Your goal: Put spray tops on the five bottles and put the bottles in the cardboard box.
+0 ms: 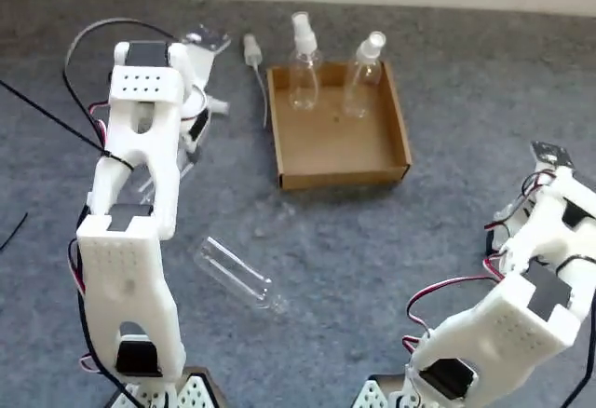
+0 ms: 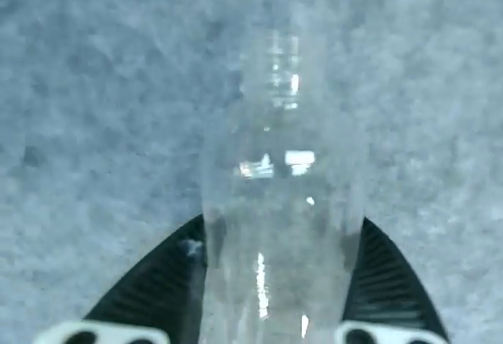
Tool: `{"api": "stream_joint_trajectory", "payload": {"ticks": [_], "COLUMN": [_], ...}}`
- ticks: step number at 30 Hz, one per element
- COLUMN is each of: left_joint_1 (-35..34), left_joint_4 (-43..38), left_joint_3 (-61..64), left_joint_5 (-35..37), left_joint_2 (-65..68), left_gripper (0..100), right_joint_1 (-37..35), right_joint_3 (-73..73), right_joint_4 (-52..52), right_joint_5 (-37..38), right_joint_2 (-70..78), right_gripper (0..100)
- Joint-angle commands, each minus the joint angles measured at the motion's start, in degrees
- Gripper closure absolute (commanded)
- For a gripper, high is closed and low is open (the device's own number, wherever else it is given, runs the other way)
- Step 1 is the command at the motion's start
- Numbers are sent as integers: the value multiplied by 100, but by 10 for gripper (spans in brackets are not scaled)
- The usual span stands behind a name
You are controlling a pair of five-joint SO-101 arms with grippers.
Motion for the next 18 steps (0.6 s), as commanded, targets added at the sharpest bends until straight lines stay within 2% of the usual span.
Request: {"api": "stream_joint_trajectory", "payload": {"ticks": [1,3,7,13,18], "left_joint_1": [22,-48,-251,-295,-312], "left_joint_4": [-9,-97,-1134,-2831,-3815], "left_joint_3": [514,1051,2686,5244,6387], "left_joint_5": [-255,-387,-501,-607,-237], "left_joint_2": [-444,-681,-1358,-2686,-3398], "left_gripper": [966,966,966,965,962], "right_joint_1": [-154,-136,-101,-215,-382], "right_joint_3": [-189,-189,-189,-189,-171], "right_joint_4": [13,22,22,31,330], "right_joint_5": [-88,-88,114,281,316], "right_joint_2": [-101,-101,-101,-136,-558], "right_gripper": [788,715,618,618,618]}}
